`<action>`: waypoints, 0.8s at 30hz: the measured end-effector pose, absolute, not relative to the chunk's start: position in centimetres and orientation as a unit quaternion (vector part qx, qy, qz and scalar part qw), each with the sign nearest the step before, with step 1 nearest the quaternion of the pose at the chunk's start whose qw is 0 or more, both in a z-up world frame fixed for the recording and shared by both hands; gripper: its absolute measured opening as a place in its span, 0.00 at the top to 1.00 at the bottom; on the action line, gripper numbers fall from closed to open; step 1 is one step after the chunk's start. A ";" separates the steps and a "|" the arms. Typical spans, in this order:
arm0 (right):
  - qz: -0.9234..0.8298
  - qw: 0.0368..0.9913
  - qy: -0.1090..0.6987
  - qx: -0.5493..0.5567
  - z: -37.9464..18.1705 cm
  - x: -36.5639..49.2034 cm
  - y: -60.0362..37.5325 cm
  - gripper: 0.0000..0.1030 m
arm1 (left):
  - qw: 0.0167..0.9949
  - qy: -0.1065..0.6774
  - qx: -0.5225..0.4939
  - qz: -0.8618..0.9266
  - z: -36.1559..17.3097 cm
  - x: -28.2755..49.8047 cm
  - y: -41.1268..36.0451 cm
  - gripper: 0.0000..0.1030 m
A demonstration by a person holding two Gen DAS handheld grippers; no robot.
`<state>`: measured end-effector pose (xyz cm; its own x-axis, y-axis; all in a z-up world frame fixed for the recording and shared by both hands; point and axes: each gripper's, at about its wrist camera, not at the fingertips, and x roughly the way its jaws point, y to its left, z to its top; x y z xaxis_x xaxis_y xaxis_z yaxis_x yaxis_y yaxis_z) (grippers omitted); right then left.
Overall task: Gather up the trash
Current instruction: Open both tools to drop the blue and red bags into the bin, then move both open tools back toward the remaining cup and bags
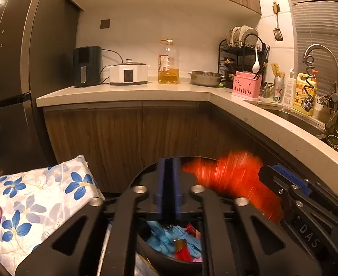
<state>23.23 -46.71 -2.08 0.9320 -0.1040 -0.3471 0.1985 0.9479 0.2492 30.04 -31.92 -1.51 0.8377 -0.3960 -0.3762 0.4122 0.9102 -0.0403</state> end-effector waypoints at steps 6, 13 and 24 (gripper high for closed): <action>-0.088 0.970 0.169 0.148 -2.4 22.8 -47.1 0.52 | 0.963 0.194 0.000 -0.185 -1.7 30.2 -29.5 0.44; -0.090 0.972 0.166 0.137 -2.4 21.4 -46.0 0.27 | 0.971 0.194 -0.013 -0.141 -2.2 28.7 -25.7 0.13; -0.084 0.974 0.165 0.133 -2.5 18.5 -42.6 0.13 | 0.981 0.187 -0.026 -0.047 -2.6 24.0 -18.5 0.06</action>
<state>18.54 -42.57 -2.52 0.9317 -0.1191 -0.3431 0.2068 0.9505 0.2319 24.03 -18.46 -2.55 0.9254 -0.1014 -0.3651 0.0818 0.9943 -0.0687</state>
